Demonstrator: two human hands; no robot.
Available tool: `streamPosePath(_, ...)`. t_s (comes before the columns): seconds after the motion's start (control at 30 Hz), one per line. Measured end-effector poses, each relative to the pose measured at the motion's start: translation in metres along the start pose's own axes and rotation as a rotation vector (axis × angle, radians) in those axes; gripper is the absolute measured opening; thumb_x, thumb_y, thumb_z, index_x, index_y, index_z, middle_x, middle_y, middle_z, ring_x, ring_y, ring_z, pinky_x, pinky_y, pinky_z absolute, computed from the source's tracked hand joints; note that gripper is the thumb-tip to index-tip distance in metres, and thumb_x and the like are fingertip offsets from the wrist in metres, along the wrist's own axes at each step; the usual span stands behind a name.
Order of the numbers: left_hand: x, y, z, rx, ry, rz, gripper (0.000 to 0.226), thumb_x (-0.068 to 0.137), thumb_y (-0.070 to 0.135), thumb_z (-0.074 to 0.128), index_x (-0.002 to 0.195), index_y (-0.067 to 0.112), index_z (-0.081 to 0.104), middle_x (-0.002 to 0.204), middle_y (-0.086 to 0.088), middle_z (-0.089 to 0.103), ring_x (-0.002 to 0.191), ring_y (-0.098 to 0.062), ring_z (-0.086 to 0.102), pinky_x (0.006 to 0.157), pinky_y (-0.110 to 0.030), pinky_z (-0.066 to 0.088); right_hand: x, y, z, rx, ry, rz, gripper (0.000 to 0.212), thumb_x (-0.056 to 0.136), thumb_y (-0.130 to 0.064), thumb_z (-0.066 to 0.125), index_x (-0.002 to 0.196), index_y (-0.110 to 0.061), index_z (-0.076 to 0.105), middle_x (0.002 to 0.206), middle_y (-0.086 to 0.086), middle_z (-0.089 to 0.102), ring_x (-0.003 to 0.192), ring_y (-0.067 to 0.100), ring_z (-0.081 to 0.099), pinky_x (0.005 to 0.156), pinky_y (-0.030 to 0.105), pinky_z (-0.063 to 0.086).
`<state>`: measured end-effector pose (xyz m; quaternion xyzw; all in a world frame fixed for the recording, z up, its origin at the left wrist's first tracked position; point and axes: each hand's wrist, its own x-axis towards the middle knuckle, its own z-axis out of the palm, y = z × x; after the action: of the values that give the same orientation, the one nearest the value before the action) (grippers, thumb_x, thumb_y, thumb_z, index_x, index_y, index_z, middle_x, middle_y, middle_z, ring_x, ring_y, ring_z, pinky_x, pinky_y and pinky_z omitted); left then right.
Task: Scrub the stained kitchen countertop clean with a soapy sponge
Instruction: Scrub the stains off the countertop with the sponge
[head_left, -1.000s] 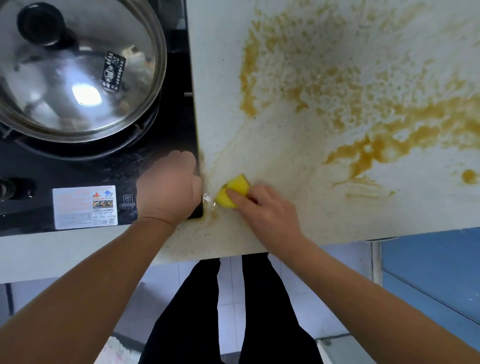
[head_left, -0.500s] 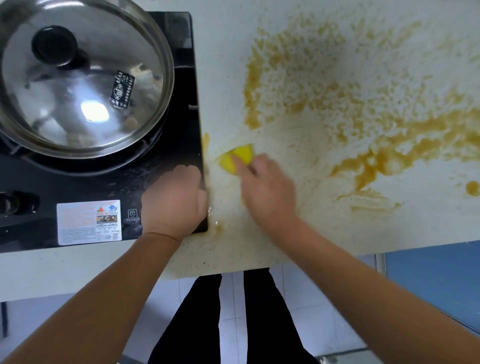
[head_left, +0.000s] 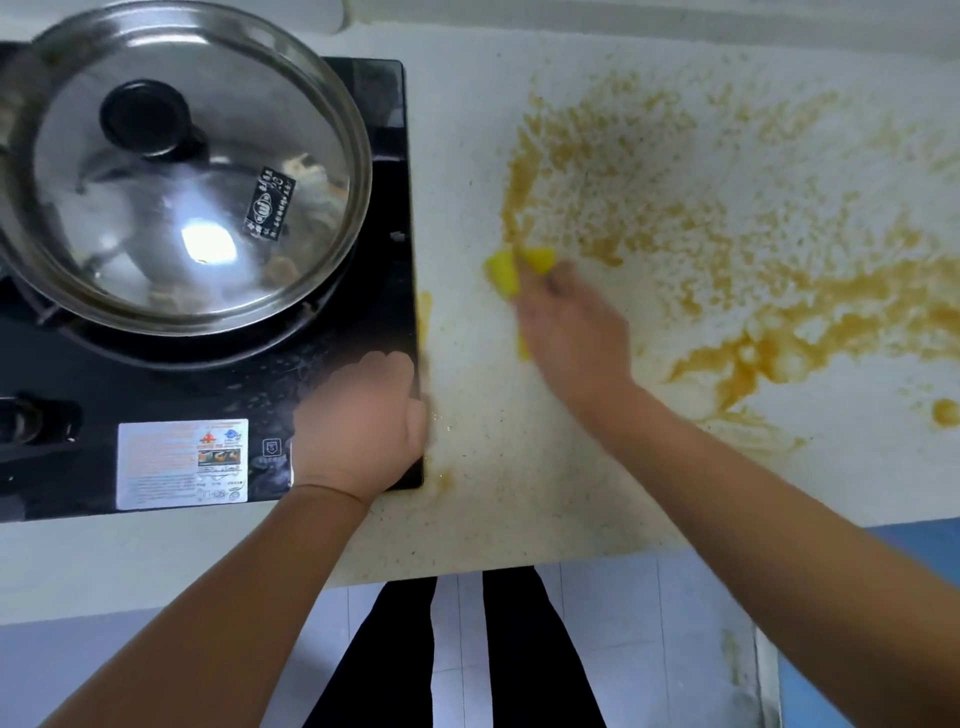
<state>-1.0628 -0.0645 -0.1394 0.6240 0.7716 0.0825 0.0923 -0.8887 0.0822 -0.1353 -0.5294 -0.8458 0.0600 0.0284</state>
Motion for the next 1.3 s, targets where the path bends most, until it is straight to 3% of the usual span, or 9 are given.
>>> streamPosePath(0.07,-0.001,-0.001,0.0,-0.007,0.016,0.01,0.013,0.079,0.022,0.042,0.078,0.012,0.05,0.07,-0.004,0.049,0.058,-0.019,0.032,0.051,-0.022,0.011,0.018,0.017,-0.006,-0.052,0.158,0.201,0.041,0.103,-0.039,0.043,0.14,-0.023,0.052,0.118,0.005,0.058,0.085,0.027,0.064,0.056,0.03,0.041)
streamPosePath(0.17,0.0,-0.001,-0.001,-0.012,0.01,0.012,0.014,0.079,0.023,0.042,0.078,0.012,0.051,0.07,-0.004,0.05,0.054,-0.023,0.04,0.051,-0.022,0.015,-0.017,-0.011,-0.002,0.064,0.022,0.174,0.037,0.103,-0.039,0.044,0.135,-0.023,0.054,0.12,0.003,0.059,0.093,0.029,0.062,0.067,0.036,0.047)
streamPosePath(0.33,0.002,-0.001,-0.002,0.028,-0.022,0.016,0.016,0.079,0.024,0.044,0.079,0.012,0.054,0.071,-0.005,0.053,0.054,-0.028,0.049,0.05,-0.024,0.013,-0.036,-0.041,0.01,0.072,-0.052,-0.387,0.052,0.081,-0.022,0.076,0.131,-0.025,0.063,0.09,0.004,0.057,0.07,0.025,0.057,0.05,0.029,0.037)
streamPosePath(0.57,0.002,0.0,-0.006,0.013,-0.073,0.01,0.015,0.079,0.023,0.043,0.077,0.012,0.052,0.069,-0.003,0.05,0.053,-0.024,0.045,0.054,-0.02,0.0,0.028,-0.01,-0.001,0.033,0.039,0.147,0.046,0.103,-0.03,0.045,0.148,-0.022,0.041,0.123,0.012,0.051,0.092,0.034,0.06,0.064,0.038,0.046)
streamPosePath(0.77,0.004,0.0,-0.008,0.014,-0.06,0.017,0.017,0.079,0.024,0.044,0.077,0.012,0.055,0.07,-0.004,0.052,0.052,-0.026,0.048,0.055,-0.023,-0.002,-0.048,-0.058,0.017,0.084,-0.046,-0.295,0.048,0.084,-0.026,0.074,0.13,-0.022,0.062,0.084,0.003,0.054,0.063,0.022,0.055,0.047,0.027,0.039)
streamPosePath(0.87,0.003,-0.001,-0.006,0.003,-0.044,0.014,0.016,0.079,0.023,0.042,0.076,0.011,0.053,0.069,-0.003,0.05,0.052,-0.024,0.044,0.054,-0.02,0.0,0.024,-0.034,0.009,0.033,-0.027,-0.134,0.041,0.098,-0.032,0.054,0.137,-0.032,0.042,0.102,0.005,0.053,0.082,0.027,0.059,0.062,0.031,0.047)
streamPosePath(1.0,0.002,0.001,-0.005,-0.016,-0.036,0.005,0.015,0.079,0.022,0.042,0.076,0.012,0.052,0.068,-0.003,0.049,0.052,-0.023,0.042,0.052,-0.021,0.002,0.04,0.0,0.001,0.0,0.157,0.244,0.043,0.104,-0.037,0.04,0.145,-0.025,0.046,0.126,0.009,0.052,0.094,0.032,0.061,0.064,0.033,0.039)
streamPosePath(1.2,0.003,0.0,-0.004,0.021,-0.047,0.011,0.017,0.081,0.024,0.044,0.08,0.012,0.055,0.072,-0.004,0.053,0.054,-0.027,0.049,0.051,-0.026,0.008,-0.053,-0.06,0.009,0.116,-0.076,-0.239,0.039,0.093,-0.023,0.059,0.131,-0.018,0.061,0.09,0.005,0.057,0.067,0.023,0.056,0.049,0.031,0.041)
streamPosePath(1.3,0.003,0.0,-0.003,0.013,-0.032,0.004,0.016,0.082,0.023,0.043,0.079,0.012,0.054,0.07,-0.003,0.052,0.053,-0.025,0.047,0.051,-0.024,0.006,0.024,-0.029,0.007,-0.007,-0.062,-0.215,0.039,0.098,-0.015,0.038,0.134,-0.017,0.053,0.109,0.012,0.059,0.085,0.033,0.061,0.061,0.035,0.037)
